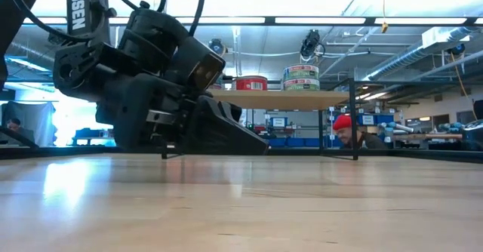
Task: Stack canned seafood by type on shelf
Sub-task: Stack the red tuna on top of the other red tuna can on the shelf
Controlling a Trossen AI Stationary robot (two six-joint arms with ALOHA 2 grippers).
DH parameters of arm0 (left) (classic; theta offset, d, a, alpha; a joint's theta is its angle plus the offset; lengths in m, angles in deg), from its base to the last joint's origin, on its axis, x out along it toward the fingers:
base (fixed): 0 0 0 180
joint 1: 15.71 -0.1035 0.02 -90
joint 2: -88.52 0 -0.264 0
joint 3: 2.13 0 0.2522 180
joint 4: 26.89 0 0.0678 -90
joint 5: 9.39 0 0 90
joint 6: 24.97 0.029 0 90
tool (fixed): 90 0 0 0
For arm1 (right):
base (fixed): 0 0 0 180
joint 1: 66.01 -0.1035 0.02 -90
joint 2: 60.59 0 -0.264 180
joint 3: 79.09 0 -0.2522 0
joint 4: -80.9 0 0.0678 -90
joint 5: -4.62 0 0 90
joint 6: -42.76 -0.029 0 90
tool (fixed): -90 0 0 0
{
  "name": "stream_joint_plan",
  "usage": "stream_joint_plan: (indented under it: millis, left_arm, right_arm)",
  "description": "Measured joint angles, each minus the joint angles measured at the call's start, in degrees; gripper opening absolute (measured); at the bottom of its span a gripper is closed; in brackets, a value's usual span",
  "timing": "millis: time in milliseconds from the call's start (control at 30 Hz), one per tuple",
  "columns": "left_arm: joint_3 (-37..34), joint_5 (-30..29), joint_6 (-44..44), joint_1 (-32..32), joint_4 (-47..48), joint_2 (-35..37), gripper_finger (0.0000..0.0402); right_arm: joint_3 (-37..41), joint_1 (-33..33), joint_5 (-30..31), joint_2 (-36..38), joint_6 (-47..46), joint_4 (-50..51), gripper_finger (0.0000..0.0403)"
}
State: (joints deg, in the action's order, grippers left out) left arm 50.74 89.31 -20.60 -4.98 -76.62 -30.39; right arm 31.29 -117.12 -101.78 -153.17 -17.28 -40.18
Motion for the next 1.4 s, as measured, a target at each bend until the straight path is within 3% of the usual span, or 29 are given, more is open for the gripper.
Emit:
stream_joint_plan:
  millis: [300,467,933,1400]
  left_arm:
    - [0.0,-2.0,-0.1,0.3,0.0,0.0,0.0006]
    - [0.0,-2.2,0.2,0.3,0.0,0.0,0.0006]
    - [0.0,-2.3,1.6,0.2,0.1,0.0,0.0006]
    - [0.0,-2.3,1.5,0.2,0.2,0.0,0.0006]
  right_arm:
    - [-0.2,3.0,-1.7,-3.3,4.6,-0.4,0.0003]
    - [0.0,6.7,5.1,-1.7,4.2,-0.2,0.0003]
    - [0.0,19.3,17.0,-1.5,16.0,-0.4,0.0003]
    - [0.1,32.5,22.6,-1.7,32.2,-8.6,0.0003]
